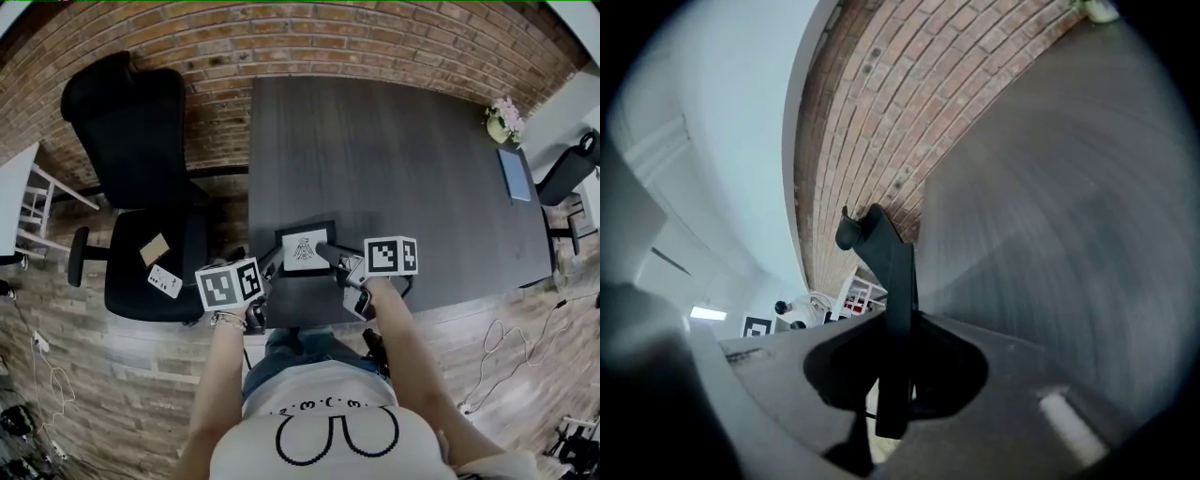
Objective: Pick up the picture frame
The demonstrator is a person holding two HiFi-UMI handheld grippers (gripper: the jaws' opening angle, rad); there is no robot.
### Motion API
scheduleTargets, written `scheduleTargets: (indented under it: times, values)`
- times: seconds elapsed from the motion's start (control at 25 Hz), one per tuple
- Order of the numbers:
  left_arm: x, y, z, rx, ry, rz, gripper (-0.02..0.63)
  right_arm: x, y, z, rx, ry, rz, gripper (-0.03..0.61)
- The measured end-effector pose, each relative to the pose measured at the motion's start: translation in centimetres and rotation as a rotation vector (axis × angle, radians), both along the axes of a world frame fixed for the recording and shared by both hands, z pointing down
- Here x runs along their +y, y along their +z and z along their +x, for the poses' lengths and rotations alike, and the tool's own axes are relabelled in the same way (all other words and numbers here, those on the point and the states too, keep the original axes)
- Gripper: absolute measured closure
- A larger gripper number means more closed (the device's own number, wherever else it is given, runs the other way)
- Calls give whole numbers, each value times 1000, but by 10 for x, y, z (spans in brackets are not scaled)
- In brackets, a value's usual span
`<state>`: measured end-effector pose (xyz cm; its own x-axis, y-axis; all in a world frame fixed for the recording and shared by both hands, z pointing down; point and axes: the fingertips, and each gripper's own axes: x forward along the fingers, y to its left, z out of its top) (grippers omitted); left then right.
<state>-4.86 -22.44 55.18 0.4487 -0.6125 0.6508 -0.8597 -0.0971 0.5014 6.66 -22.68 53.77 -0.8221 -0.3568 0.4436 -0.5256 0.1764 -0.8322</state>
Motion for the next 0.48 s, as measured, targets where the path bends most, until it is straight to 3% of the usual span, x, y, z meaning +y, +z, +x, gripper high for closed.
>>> scheduleTargets:
  times: [0.28,0.48]
  values:
    - [-27,-55,-5,1,-3,147,224,-21,-48,4,-16,40,130,534]
    - [-48,-105,-4,-21,2,301,224,-38,-97,11,-15,91,289,534]
